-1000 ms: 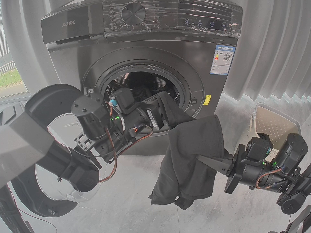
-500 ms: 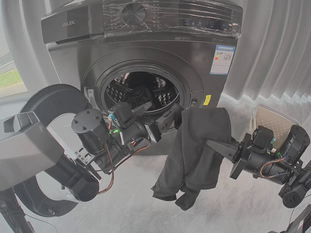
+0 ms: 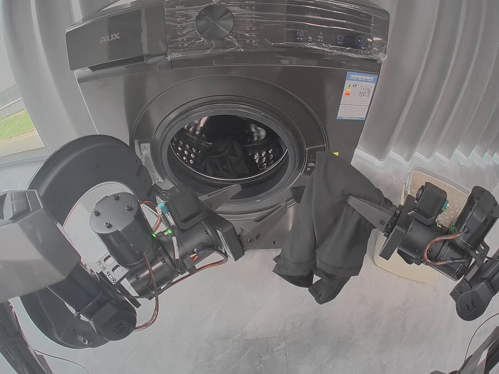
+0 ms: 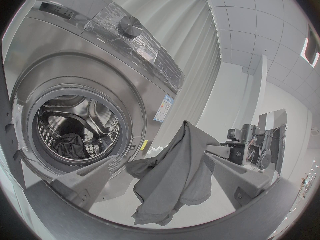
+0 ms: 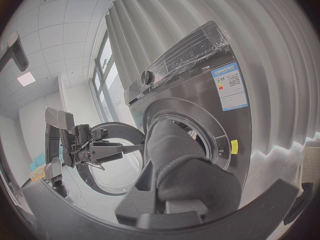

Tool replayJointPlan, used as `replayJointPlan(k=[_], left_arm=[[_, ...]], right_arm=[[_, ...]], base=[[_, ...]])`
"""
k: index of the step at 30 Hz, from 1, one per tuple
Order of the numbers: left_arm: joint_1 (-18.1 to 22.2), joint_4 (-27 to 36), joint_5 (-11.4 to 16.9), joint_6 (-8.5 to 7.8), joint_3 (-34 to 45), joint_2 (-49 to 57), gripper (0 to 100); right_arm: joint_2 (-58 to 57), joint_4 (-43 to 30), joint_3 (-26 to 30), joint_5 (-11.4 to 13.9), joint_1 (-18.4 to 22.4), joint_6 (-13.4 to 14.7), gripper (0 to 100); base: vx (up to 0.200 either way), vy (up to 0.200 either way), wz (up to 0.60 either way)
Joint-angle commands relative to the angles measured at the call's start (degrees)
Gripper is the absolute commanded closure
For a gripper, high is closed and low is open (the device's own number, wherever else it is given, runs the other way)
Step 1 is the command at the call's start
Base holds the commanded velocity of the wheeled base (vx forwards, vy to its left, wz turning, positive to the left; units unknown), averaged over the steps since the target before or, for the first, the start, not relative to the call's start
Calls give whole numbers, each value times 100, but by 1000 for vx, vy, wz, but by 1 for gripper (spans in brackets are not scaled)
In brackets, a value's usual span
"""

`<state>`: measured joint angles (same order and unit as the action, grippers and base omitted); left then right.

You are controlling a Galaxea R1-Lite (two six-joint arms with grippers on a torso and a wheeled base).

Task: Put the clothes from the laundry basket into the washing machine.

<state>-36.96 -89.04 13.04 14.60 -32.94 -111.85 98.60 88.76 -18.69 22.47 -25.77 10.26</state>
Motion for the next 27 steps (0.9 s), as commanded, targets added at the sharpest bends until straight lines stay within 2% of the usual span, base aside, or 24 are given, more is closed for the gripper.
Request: replayJointPlan(k=[1,8,12,13,14,16,17,18,20,22,27], left_arm=[[-13,1,5,-37,86,111,0],[-48,1,49,-63,139,102,0],[-57,1,480,-318,297,137,0],[-57,1,480,-318,297,137,0],[-66,1,700,-529,420,146,0],[-66,1,919,-757,560,137,0],[-66,1,946,-792,578,128,0],[-92,1,1077,-977,666,93,0],[-136,1,1157,-1153,684,67,0],[-197,1,1174,-1206,657,40,0],[-312,1,1174,-1206,525,-21,0]], right_arm=[[19,1,-21,3,19,2,100],[19,1,-12,3,-7,2,100],[19,1,-21,3,-33,2,100],[19,1,-21,3,-33,2,100],[19,1,-21,-6,-51,2,100],[28,1,-21,-6,-60,2,100],[19,1,-21,-6,-60,2,100],[19,1,-21,-6,-68,11,100],[28,1,-21,-6,-68,11,100],[28,1,-12,-6,-104,11,100],[19,1,-12,-6,-262,11,100]], base=[[0,0,0],[0,0,0],[0,0,0],[0,0,0],[0,0,0],[0,0,0],[0,0,0],[0,0,0],[0,0,0],[0,0,0],[0,0,0]])
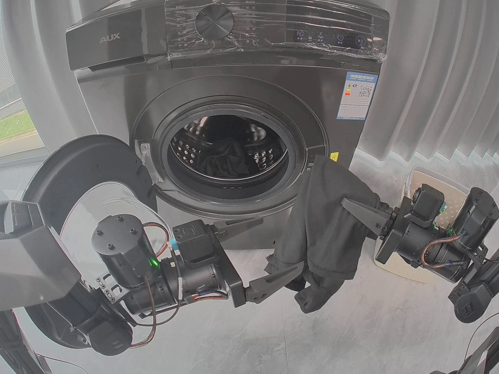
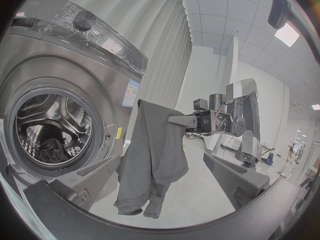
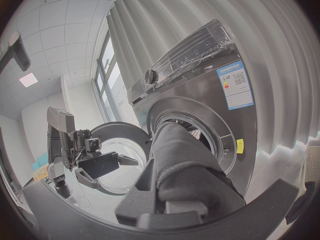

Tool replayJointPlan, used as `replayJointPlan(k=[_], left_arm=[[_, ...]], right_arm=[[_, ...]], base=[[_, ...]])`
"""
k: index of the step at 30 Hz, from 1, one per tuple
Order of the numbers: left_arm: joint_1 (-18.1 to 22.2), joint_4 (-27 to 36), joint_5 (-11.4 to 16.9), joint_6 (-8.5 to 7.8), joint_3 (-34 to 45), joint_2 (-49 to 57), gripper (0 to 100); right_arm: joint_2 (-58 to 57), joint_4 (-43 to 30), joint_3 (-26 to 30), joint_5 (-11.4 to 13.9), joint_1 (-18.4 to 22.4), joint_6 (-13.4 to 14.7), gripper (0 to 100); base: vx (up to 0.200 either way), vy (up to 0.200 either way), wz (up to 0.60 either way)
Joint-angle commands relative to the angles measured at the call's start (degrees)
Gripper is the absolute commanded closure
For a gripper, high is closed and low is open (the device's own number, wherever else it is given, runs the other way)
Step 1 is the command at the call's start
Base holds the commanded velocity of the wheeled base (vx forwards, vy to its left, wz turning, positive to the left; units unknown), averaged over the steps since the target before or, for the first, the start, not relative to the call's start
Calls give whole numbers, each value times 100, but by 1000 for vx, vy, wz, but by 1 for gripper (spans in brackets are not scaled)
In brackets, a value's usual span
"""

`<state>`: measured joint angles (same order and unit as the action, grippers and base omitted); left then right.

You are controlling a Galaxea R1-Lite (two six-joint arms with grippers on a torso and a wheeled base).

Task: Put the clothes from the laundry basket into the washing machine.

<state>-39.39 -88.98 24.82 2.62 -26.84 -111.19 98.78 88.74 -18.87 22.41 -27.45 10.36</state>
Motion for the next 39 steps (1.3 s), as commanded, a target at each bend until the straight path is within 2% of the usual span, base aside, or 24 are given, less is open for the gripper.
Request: replayJointPlan(k=[1,13,20,24,29,34,39], left_arm=[[-78,-5,-12,-25,-163,-175,0],[-25,3,-21,-25,-717,-650,0],[142,12,-12,-201,-743,-869,0],[230,3,-12,-236,-770,-1027,0],[195,12,-21,-350,-805,-1159,0],[107,12,5,-350,-902,-1230,0],[-16,12,14,-350,-1508,-1722,0]], right_arm=[[1,3,6,1,-111,1,100],[-25,3,68,-8,-454,27,100],[-69,3,68,-8,-463,27,100],[-69,3,68,1,-480,27,100],[-52,3,68,1,-498,27,100],[-34,3,68,1,-507,27,100],[-34,3,50,-8,-577,36,100]], base=[[0,0,0],[0,0,0],[0,0,0],[0,0,0],[0,0,0],[0,0,0],[0,0,0]])
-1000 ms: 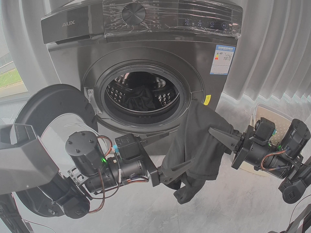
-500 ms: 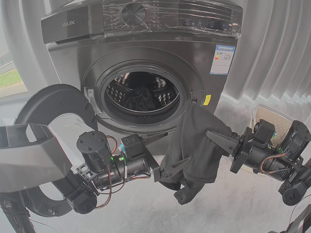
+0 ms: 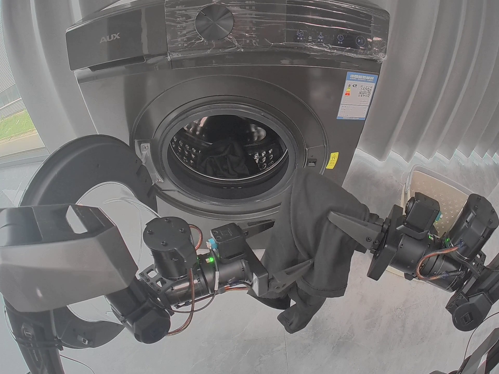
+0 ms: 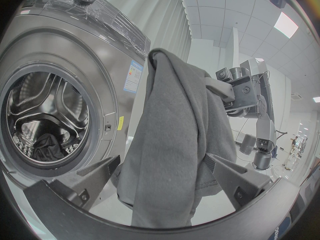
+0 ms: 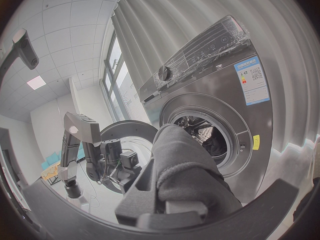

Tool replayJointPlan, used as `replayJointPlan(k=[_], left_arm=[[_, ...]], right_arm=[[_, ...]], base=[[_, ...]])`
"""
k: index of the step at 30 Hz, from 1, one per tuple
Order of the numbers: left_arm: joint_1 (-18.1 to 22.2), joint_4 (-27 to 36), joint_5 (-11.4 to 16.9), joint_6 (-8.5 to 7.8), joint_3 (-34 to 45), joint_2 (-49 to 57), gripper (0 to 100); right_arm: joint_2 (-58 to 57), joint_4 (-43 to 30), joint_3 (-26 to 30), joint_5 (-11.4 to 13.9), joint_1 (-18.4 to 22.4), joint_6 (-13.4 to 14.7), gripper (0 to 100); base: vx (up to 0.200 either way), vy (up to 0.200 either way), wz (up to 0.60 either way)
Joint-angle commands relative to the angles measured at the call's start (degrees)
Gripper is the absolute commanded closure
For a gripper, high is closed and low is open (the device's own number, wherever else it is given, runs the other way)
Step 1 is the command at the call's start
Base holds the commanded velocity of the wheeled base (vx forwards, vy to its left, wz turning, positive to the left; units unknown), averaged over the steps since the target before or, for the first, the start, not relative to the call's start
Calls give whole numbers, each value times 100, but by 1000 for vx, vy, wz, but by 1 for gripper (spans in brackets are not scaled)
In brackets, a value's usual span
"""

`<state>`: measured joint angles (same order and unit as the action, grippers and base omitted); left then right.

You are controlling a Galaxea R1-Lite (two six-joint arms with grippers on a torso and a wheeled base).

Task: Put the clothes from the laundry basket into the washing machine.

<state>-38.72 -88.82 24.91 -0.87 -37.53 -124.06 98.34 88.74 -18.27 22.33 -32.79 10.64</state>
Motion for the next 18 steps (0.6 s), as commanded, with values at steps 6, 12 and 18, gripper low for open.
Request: replayJointPlan(k=[6,12,18], left_arm=[[-189,-4,6,16,-1037,-839,0],[-285,-4,-3,16,-1107,-1015,0],[-224,5,-38,34,-1344,-1023,0]], right_arm=[[10,3,-27,-10,-52,17,100],[-26,3,-141,-18,-25,96,100],[-26,3,-124,-18,-34,166,100]], base=[[0,0,0],[0,0,0],[0,0,0]])
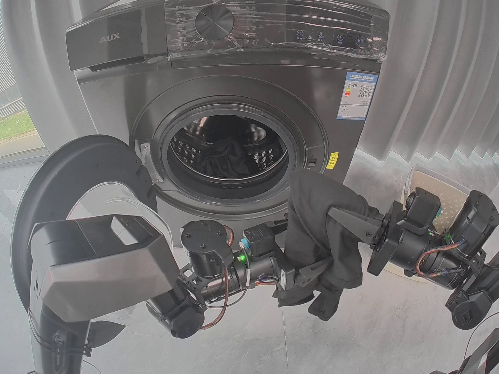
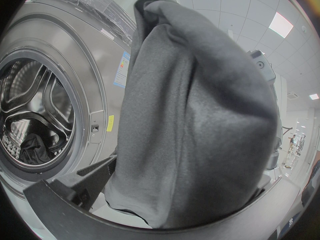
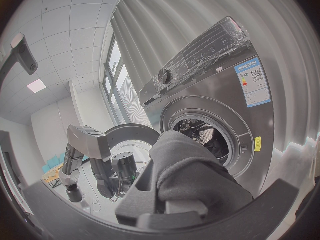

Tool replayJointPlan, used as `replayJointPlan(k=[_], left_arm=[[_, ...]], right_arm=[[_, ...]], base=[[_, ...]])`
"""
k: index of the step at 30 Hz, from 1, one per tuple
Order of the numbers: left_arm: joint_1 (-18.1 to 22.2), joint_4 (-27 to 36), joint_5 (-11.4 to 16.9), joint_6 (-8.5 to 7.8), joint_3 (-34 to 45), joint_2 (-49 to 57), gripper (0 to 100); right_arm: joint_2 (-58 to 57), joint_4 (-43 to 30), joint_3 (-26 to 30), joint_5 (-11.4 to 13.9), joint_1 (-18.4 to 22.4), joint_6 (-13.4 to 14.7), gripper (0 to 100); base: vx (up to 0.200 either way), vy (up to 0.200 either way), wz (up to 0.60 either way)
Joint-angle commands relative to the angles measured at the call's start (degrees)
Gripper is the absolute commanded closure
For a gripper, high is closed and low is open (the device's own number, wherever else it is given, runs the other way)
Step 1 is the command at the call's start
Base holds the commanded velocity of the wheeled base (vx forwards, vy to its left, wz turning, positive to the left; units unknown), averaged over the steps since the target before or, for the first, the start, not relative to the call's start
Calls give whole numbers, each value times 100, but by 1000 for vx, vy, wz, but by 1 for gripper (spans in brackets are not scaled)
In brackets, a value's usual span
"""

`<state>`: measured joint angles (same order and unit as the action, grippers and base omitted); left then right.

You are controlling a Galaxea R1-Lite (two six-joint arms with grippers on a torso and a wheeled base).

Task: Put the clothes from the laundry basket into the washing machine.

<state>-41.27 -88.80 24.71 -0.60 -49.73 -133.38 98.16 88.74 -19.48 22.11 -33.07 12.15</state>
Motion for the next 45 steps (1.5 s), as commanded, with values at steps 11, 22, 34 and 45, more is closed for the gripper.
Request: replayJointPlan(k=[11,22,34,45], left_arm=[[92,-15,-45,16,-99,-83,100],[31,-15,-54,42,341,998,100],[-57,-15,-63,51,675,1472,100],[75,-6,-353,121,262,1402,100]], right_arm=[[-16,12,-91,-5,99,15,100],[397,12,-276,-128,987,6,100],[713,12,-170,-120,1057,6,100],[564,12,647,12,925,-20,0]], base=[[0,0,0],[0,0,0],[0,0,0],[0,0,0]])
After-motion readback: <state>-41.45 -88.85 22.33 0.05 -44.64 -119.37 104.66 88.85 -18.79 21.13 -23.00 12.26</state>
